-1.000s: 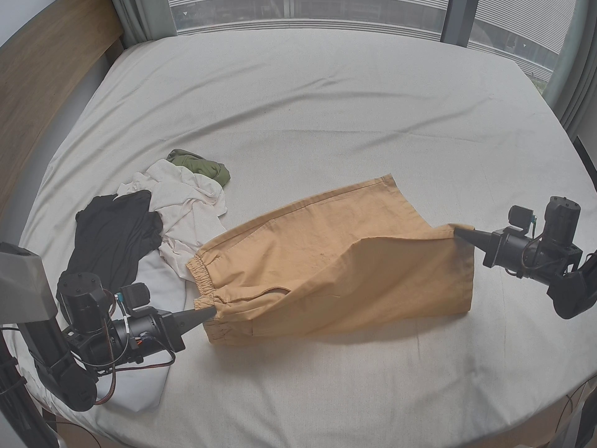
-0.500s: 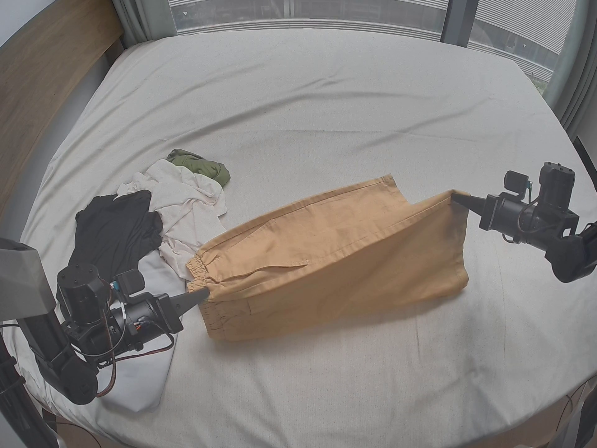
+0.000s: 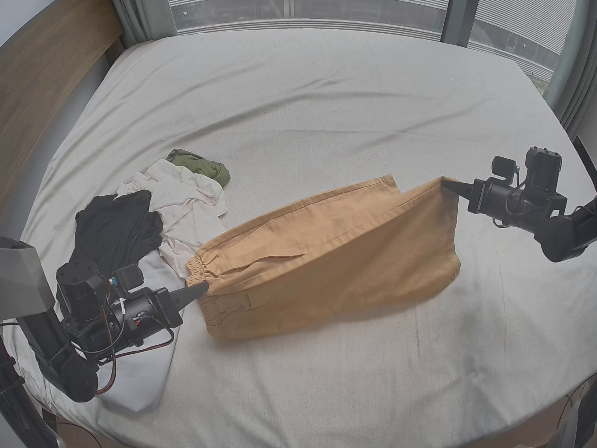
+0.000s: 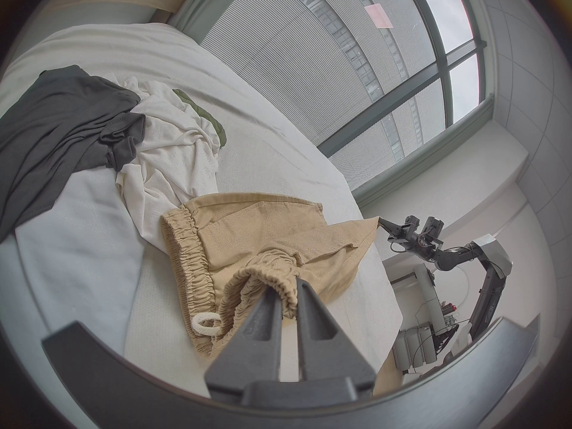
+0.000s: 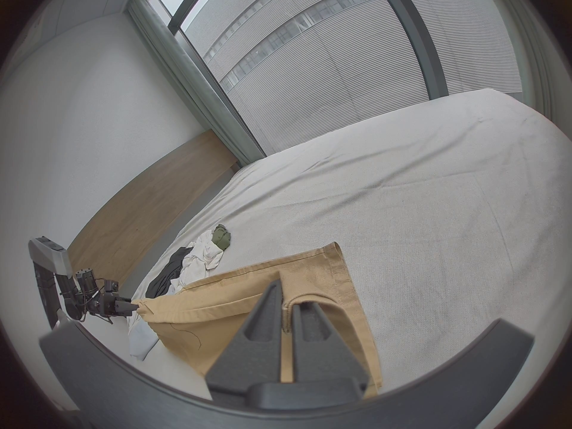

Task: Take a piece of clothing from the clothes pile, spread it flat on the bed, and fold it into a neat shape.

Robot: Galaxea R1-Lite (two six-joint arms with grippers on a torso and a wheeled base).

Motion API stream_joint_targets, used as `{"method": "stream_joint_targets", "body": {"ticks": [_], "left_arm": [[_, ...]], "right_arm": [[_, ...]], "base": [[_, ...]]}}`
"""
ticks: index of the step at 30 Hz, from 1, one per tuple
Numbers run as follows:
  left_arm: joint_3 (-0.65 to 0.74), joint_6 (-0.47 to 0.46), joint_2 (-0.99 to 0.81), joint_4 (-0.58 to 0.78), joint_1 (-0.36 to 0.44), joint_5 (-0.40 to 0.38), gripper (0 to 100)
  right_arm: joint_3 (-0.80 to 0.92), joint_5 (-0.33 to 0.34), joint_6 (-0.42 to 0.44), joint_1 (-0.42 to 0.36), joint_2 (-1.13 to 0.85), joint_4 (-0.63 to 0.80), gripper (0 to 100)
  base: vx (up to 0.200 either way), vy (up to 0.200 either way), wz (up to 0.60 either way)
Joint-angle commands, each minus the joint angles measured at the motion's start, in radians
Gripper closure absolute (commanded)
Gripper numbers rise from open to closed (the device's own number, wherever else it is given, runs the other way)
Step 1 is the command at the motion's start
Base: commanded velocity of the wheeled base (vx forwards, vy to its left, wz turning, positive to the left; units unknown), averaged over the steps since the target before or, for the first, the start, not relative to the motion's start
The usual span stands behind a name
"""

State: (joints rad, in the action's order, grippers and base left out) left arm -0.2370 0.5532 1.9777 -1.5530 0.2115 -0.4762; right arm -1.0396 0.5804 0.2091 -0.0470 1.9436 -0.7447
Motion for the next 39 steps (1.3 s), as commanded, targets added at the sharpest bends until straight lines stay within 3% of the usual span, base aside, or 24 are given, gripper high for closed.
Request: {"method": "stream_joint_targets", "body": {"ticks": [1,6,32,39], "left_arm": [[-0.008,0.004,0.004,-0.001,-0.001,0.018,100],[-0.021,0.017,0.007,-0.001,0.000,0.065,100],[-0.073,0.093,0.049,0.002,-0.024,0.097,100],[-0.107,0.096,0.098,0.002,-0.029,0.139,100]], "right_arm": [[-0.046,-0.001,-0.001,-0.002,0.017,0.019,100],[-0.096,-0.001,-0.001,-0.005,0.028,0.061,100],[-0.312,-0.051,-0.002,-0.057,0.173,0.146,100],[-0.362,-0.074,-0.002,-0.056,0.210,0.173,100]], "base": [[0.000,0.000,0.00],[0.000,0.000,0.00],[0.000,0.000,0.00],[0.000,0.000,0.00]]}}
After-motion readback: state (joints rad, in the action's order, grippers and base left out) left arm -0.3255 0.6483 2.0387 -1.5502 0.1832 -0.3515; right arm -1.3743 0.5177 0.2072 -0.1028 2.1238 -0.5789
